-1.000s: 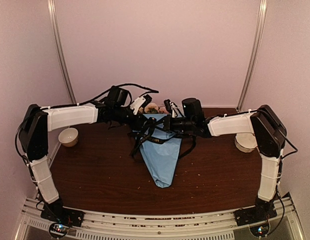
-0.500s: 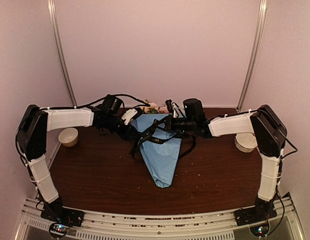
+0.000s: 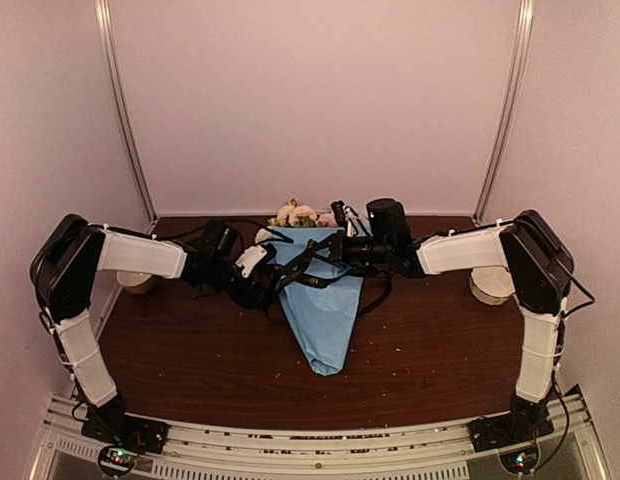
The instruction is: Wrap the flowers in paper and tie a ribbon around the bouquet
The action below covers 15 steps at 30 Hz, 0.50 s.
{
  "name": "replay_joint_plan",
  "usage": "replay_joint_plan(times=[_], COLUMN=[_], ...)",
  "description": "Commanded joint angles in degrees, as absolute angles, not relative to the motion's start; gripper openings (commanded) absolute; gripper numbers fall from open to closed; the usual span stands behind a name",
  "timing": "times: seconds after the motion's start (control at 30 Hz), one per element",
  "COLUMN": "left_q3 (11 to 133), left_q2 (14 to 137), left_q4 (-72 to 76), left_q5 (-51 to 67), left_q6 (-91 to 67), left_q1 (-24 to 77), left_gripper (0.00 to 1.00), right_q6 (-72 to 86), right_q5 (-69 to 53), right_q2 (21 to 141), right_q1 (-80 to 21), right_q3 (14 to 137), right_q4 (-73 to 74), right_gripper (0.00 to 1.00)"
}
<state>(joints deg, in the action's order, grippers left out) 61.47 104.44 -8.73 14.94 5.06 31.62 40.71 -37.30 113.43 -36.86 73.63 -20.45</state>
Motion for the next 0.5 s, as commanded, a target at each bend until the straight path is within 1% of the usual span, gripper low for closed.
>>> replay_joint_plan(times=[0.0,0.1,0.2,0.27,0.3,0.33,0.4,0.43,0.47], left_q3=[64.14,67.44,68.4,68.19,67.98,67.6,66.83,66.09,64.98], left_q2=[107.82,111.04,113.08,113.85,113.94,113.88,112.99,111.96,110.73], left_q4=[-2.88,-6.12,-6.29,-5.73,-5.45,-5.34,-5.86,-5.88,-5.61], left_q5=[13.27,15.68,18.19,19.09,19.06,18.43,16.04,14.73,13.38], left_q6=[6.05,7.31,7.27,6.7,6.48,6.08,5.41,5.02,4.48], left_q1=[31.73,31.72,31.72,31.79,31.79,31.74,31.7,31.66,31.65], left_gripper=[0.62,0.64,0.66,0.63,0.55,0.44,0.09,0.0,0.0], right_q6=[40.85,40.59,40.42,40.25,40.25,40.29,40.15,40.09,39.96], right_q5=[-37.7,-37.8,-37.88,-37.88,-37.88,-37.88,-37.69,-37.5,-37.34], right_q2=[112.69,112.68,112.68,112.78,112.77,112.76,112.69,112.63,112.59], right_q1=[-36.54,-36.56,-36.56,-36.52,-36.48,-36.48,-36.47,-36.41,-36.39], right_q3=[73.01,73.28,73.47,73.53,73.56,73.56,73.49,73.44,73.47], right_q4=[-21.85,-21.53,-21.23,-21.12,-21.02,-20.94,-20.73,-20.59,-20.43], right_gripper=[0.0,0.0,0.0,0.0,0.0,0.0,0.0,0.0,0.0])
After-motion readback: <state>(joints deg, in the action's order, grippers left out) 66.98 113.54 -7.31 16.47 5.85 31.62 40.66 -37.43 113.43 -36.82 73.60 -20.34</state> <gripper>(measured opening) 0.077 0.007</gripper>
